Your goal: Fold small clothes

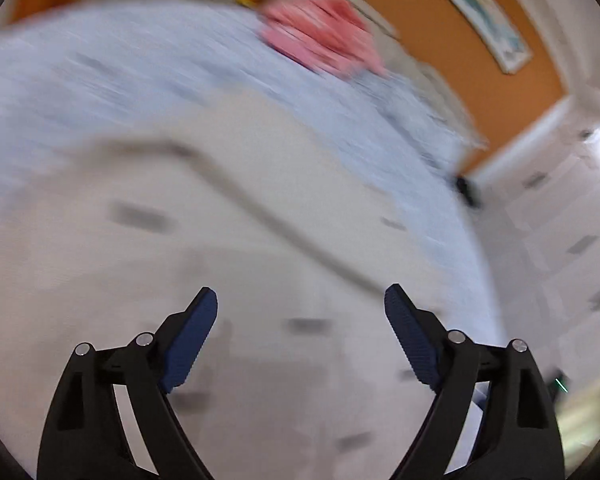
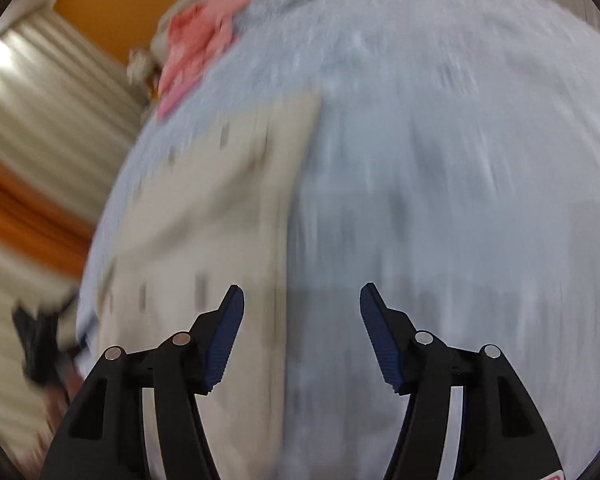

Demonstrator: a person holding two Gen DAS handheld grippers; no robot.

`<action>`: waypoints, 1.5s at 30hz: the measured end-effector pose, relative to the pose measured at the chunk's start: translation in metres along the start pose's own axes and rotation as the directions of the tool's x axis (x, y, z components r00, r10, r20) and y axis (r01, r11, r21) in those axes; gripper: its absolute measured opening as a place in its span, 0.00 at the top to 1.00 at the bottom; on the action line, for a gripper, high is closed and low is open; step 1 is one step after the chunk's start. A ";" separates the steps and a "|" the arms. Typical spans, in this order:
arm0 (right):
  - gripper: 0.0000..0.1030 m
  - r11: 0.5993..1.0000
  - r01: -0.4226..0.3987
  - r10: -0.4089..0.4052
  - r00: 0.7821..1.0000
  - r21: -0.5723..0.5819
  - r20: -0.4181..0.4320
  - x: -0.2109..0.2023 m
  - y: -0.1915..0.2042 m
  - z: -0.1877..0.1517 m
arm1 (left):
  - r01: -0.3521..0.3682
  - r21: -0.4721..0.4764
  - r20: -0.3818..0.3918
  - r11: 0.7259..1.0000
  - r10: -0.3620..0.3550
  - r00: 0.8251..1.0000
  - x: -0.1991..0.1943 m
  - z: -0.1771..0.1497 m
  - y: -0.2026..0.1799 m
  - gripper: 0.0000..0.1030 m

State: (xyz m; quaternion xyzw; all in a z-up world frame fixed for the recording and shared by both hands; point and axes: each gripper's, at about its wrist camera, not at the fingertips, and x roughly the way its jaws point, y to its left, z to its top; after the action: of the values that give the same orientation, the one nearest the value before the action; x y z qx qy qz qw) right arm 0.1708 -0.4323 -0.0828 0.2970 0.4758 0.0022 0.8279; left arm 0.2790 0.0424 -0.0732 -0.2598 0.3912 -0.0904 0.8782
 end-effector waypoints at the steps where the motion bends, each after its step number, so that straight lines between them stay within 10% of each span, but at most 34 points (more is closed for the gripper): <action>1: 0.42 1.000 0.006 -0.006 0.998 0.000 -0.062 -0.004 0.002 -0.037 | -0.080 0.008 0.017 0.997 0.080 0.997 -0.023 0.003 0.027 0.18; 4: 0.42 0.999 -0.033 0.035 0.983 0.017 -0.181 -0.004 0.014 -0.096 | -0.236 -0.072 -0.003 0.969 0.236 0.972 -0.066 0.002 0.092 0.15; 9: 0.14 0.998 -0.028 0.040 0.979 0.061 -0.200 0.016 0.040 -0.124 | -0.235 -0.300 -0.154 0.924 0.196 0.968 -0.073 -0.029 0.151 0.13; 14: 0.21 0.983 -0.071 0.098 0.983 0.169 -0.157 0.036 0.066 -0.118 | -0.124 -0.401 -0.133 0.907 0.077 0.988 -0.074 -0.047 0.138 0.14; 15: 0.40 0.983 -0.068 0.094 0.984 0.172 -0.153 0.041 0.071 -0.118 | -0.114 -0.414 -0.135 0.903 0.063 0.989 -0.071 -0.048 0.137 0.16; 16: 0.57 0.987 -0.027 0.052 0.987 0.157 -0.154 0.047 0.077 -0.119 | -0.122 -0.421 -0.142 0.899 0.067 0.988 -0.068 -0.047 0.135 0.21; 17: 0.89 0.987 -0.005 0.033 0.985 0.163 -0.167 0.051 0.079 -0.120 | -0.147 -0.431 -0.155 0.890 0.087 0.984 -0.067 -0.044 0.135 0.48; 18: 0.89 0.980 -0.018 0.052 0.985 0.200 -0.163 0.049 0.078 -0.122 | -0.145 -0.455 -0.184 0.879 0.067 0.981 -0.065 -0.044 0.138 0.96; 21: 0.91 0.972 -0.071 0.080 0.996 0.222 -0.035 0.004 0.087 -0.112 | -0.087 -0.569 -0.218 0.818 -0.048 0.975 -0.075 -0.042 0.155 0.93; 29: 0.93 0.986 -0.078 0.062 0.992 0.147 0.109 -0.120 0.077 -0.128 | 0.083 -0.448 -0.214 0.890 -0.197 0.957 -0.173 -0.065 0.101 0.94; 41: 0.93 0.973 -0.081 0.082 0.997 0.214 0.004 -0.214 0.027 -0.289 | 0.089 -0.450 -0.272 0.889 -0.230 0.934 -0.320 -0.181 0.107 0.94; 45: 0.93 0.955 -0.181 0.166 0.983 0.237 0.079 -0.253 0.036 -0.283 | 0.154 -0.501 -0.206 0.851 -0.290 0.934 -0.355 -0.168 0.094 0.94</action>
State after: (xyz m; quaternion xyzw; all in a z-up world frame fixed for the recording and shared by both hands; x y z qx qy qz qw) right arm -0.1813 -0.3367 0.0291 0.4368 0.4203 0.0079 0.7953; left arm -0.0896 0.1855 0.0106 -0.4968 0.4861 -0.1283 0.7074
